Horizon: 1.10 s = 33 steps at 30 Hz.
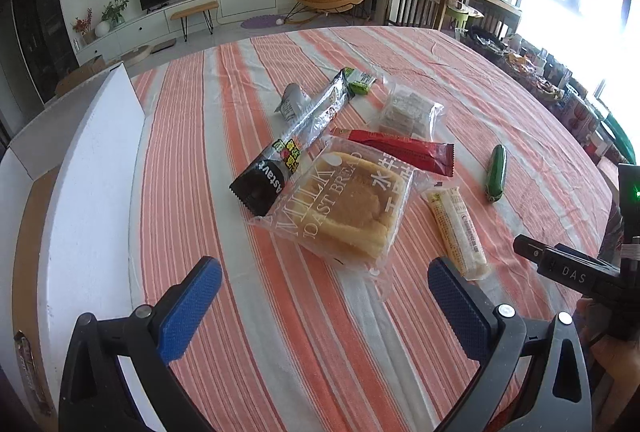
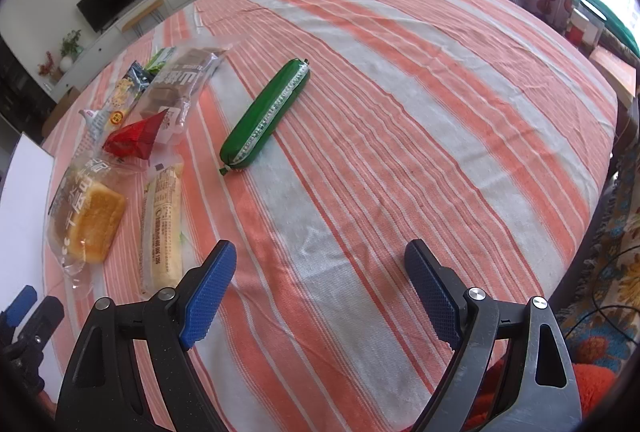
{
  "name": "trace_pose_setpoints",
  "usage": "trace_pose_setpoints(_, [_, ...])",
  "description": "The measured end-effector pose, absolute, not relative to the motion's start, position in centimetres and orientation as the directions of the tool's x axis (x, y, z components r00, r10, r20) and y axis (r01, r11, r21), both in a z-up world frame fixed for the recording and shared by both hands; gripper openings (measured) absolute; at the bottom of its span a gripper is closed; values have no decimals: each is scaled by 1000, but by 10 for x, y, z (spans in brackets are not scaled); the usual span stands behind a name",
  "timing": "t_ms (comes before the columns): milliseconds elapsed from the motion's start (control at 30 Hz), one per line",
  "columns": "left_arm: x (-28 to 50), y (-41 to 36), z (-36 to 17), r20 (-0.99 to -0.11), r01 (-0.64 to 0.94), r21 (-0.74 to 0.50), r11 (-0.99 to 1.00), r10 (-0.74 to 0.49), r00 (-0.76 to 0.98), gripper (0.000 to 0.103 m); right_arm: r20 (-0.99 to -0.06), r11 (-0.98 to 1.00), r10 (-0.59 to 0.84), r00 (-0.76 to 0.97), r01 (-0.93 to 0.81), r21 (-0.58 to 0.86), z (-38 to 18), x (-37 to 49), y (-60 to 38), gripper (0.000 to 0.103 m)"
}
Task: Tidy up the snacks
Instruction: 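Lower the left gripper onto the MILK TOAST BREAD bag and close it, then lift the bread bag with the left gripper while the right gripper grasps the yellow cream roll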
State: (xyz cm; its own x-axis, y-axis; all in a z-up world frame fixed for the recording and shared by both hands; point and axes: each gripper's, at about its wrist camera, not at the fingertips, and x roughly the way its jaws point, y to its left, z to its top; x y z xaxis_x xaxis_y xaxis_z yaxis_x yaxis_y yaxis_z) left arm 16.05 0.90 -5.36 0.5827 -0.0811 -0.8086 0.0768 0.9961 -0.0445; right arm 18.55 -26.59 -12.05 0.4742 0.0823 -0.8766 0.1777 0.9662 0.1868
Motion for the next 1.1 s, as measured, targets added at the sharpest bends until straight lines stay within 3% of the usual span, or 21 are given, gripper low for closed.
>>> trace_pose_setpoints(167, [202, -7, -47, -852, 206, -27, 978, -130, 507, 102, -874, 964, 91, 478, 178, 198, -121, 185, -268, 89])
trace_pose_setpoints(333, [242, -36, -79, -884, 300, 163, 940, 4, 467, 102, -873, 963, 92, 479, 178, 200, -121, 185, -268, 89])
trace_pose_setpoints(533, [265, -35, -98, -921, 283, 48, 958, -67, 384, 101, -870, 962, 100, 483, 177, 208, -122, 184, -269, 89])
trace_pose_setpoints(600, [261, -34, -97, -916, 280, 15, 960, -99, 389, 83, -869, 960, 103, 484, 179, 214, -122, 184, -270, 89])
trace_pose_setpoints(667, [255, -33, -96, -914, 271, 30, 962, -83, 397, 71, -868, 959, 107, 485, 179, 219, -122, 183, -271, 89])
trace_pose_setpoints(900, [194, 2, -82, -895, 140, -82, 987, -134, 426, 69, -830, 924, 209, 517, 174, 341, -122, 181, -285, 95])
trace_pose_setpoints(1100, [132, 12, -80, -856, 102, 34, 994, -24, 517, 69, -797, 872, 343, 497, 147, 467, -118, 178, -285, 92])
